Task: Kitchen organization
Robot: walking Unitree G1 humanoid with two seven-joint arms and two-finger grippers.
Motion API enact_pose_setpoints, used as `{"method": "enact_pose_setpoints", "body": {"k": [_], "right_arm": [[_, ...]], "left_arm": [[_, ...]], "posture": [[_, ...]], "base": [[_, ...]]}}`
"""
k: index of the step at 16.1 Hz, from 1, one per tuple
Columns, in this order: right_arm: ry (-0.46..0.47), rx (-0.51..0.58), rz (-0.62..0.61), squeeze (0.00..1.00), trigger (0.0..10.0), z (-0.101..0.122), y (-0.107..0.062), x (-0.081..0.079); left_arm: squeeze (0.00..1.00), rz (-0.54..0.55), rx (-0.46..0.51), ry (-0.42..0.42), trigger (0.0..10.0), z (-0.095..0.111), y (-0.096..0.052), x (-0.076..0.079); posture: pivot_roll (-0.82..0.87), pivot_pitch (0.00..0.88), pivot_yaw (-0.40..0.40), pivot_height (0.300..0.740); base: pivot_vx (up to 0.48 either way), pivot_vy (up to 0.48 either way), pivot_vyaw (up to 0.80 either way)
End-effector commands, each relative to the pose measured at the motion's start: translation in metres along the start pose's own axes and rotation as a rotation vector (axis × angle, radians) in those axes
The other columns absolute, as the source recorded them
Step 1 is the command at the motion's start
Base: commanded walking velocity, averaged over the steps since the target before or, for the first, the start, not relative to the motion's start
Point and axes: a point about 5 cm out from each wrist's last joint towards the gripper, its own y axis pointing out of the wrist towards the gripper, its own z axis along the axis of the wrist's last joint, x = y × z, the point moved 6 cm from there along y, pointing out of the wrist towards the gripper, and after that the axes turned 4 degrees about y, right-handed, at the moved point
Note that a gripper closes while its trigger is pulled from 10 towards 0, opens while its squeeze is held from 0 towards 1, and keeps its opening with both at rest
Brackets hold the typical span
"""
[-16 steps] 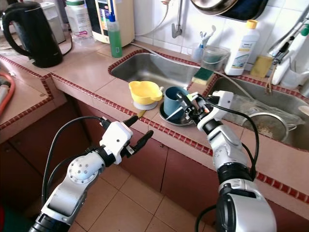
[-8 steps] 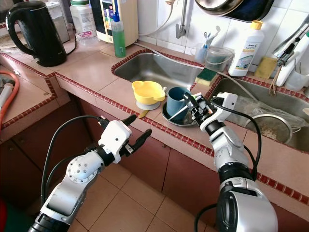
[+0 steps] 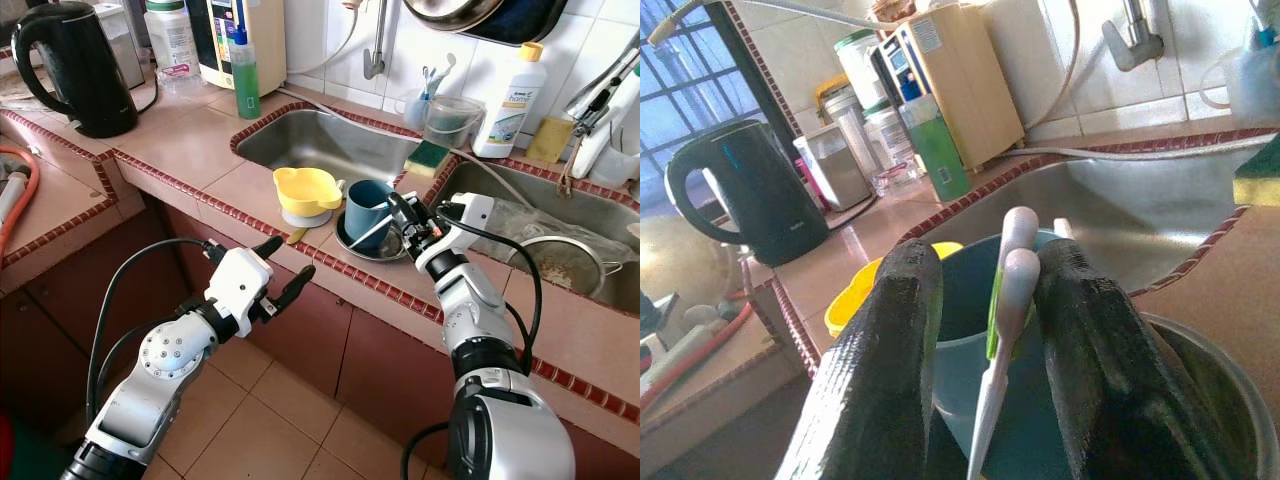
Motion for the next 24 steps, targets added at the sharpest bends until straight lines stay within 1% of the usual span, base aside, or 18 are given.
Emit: {"method": "enact_pose_setpoints", "body": {"k": [1,14,15,16,17,19,20,22,24], "right_arm": [[-0.008,0.012,-0.004,0.0,0.0,0.007,0.005,-0.001],[-0.017,0.032,-0.02,0.0,0.0,0.015,0.006,0.002],[-0.014,0.032,-0.02,0.0,0.5,0.016,0.007,0.002],[-0.016,0.032,-0.022,0.0,10.0,0.016,0.007,0.002],[-0.001,0.037,-0.017,0.0,10.0,0.018,0.009,0.001],[-0.001,0.052,0.0,0.0,10.0,0.024,0.011,-0.002],[-0.012,0.072,0.015,0.0,10.0,0.032,0.015,-0.007],[-0.025,0.089,0.036,0.0,10.0,0.036,0.017,-0.013],[-0.029,0.107,0.059,0.0,10.0,0.041,0.019,-0.019]], "left_arm": [[0.0,0.007,0.02,-0.002,10.0,0.007,0.001,-0.002],[0.0,0.008,0.025,-0.005,10.0,0.009,0.001,-0.002],[0.0,0.008,0.026,-0.005,10.0,0.009,0.001,-0.002],[0.0,0.008,0.025,-0.004,10.0,0.009,0.001,-0.002],[0.0,0.009,0.025,-0.003,10.0,0.009,0.001,-0.002],[0.0,0.009,0.026,-0.003,10.0,0.009,0.001,-0.002],[0.0,0.009,0.026,0.0,10.0,0.009,0.002,-0.003],[0.0,0.014,0.025,0.015,10.0,0.009,0.003,-0.004],[0.0,0.021,0.031,0.008,10.0,0.011,0.005,-0.004]], "posture": [[-0.07,0.008,-0.007,0.74],[-0.08,0.008,-0.004,0.74],[-0.07,0.007,-0.004,0.74],[-0.08,0.007,-0.004,0.74],[-0.08,0.005,-0.004,0.74],[-0.08,0.006,-0.004,0.74],[-0.08,0.005,-0.002,0.74],[-0.08,0.001,-0.006,0.74],[-0.08,0.0,-0.006,0.74]], "base": [[0.0,0.0,0.0],[0.0,0.0,0.0],[0.0,0.0,0.0],[0.0,0.0,0.0],[0.0,0.0,0.0],[0.0,0.0,0.0],[0.0,0.0,0.0],[0.0,0.0,0.0],[0.0,0.0,0.0]]}}
